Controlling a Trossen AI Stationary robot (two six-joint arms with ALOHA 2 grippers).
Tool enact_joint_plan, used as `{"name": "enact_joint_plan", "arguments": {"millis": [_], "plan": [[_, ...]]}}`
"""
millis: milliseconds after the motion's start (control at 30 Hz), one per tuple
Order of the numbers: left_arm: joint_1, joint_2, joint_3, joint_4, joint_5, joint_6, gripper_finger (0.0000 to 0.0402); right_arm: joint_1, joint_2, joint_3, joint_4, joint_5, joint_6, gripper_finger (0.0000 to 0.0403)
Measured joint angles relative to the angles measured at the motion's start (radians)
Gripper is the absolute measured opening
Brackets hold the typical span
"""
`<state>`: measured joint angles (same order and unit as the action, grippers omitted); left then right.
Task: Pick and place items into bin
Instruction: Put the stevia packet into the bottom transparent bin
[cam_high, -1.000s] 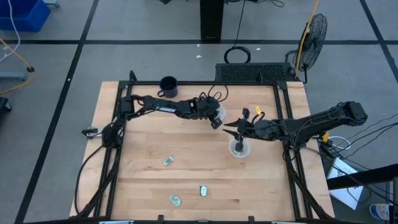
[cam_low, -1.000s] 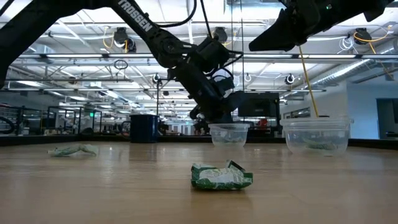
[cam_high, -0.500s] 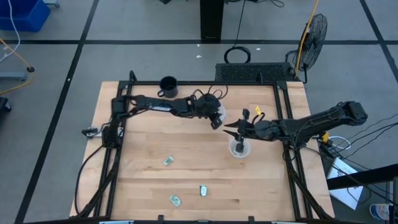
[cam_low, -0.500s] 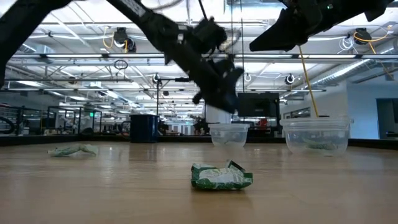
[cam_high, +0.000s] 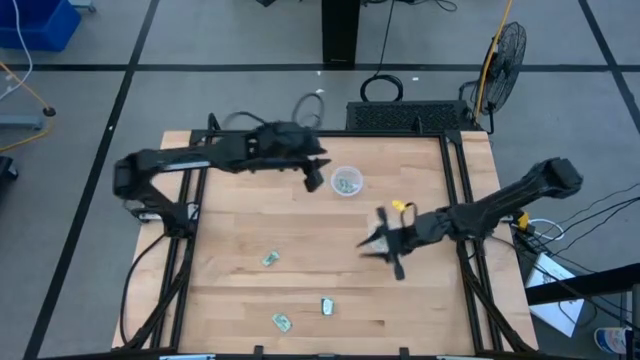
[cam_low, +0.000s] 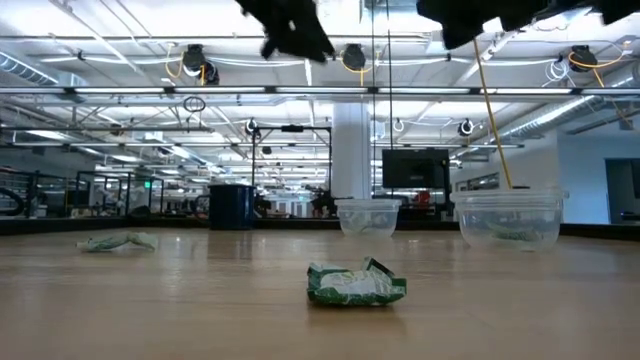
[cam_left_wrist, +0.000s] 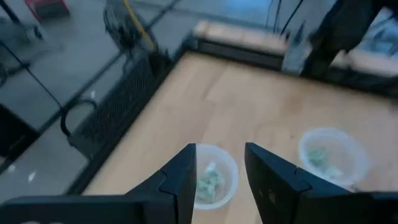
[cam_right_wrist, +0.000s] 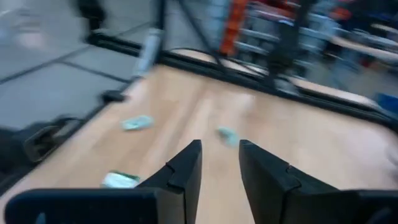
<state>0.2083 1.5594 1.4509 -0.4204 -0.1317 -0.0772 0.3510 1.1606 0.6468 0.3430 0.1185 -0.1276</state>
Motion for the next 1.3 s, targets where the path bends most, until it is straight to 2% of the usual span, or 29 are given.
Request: {"name": "enact_joint_plan", "arguments": {"millis": [133,167,233,467,667,733,967,1300], "plan": [[-0.023,-0.121,0.0,-0.048,-0.001,0.0,0.0143,-0.003,0.197,0.001,0.285,-0.275,-0.038,0.0121],[-0.027,-0.146,0.0,-0.053,0.0,-0.001,0.0143,-0.002,0.246,0.008,0.34,-0.324,-0.028,0.0125],[-0.036,-0.186,0.0,-0.088,-0.001,-0.001,0.0143,-0.001,0.34,0.043,0.369,-0.358,0.012,0.0134],[-0.065,-0.237,0.0,-0.136,-0.024,-0.002,0.0143,0.021,0.66,0.279,0.209,-0.345,0.127,0.0158],[-0.067,-0.219,0.0,-0.136,-0.027,-0.001,0.0143,0.056,0.768,0.474,-0.186,-0.124,0.174,0.0155],[-0.067,-0.21,0.0,-0.138,-0.028,-0.001,0.0143,0.065,0.779,0.505,-0.253,-0.089,0.23,0.0151],[-0.062,-0.178,0.0,-0.12,-0.059,0.031,0.0143,0.098,0.787,0.507,-0.259,-0.094,0.349,0.014],[-0.063,-0.161,-0.001,-0.101,-0.062,0.017,0.0143,0.108,0.832,0.506,-0.225,-0.116,0.35,0.0129]]}}
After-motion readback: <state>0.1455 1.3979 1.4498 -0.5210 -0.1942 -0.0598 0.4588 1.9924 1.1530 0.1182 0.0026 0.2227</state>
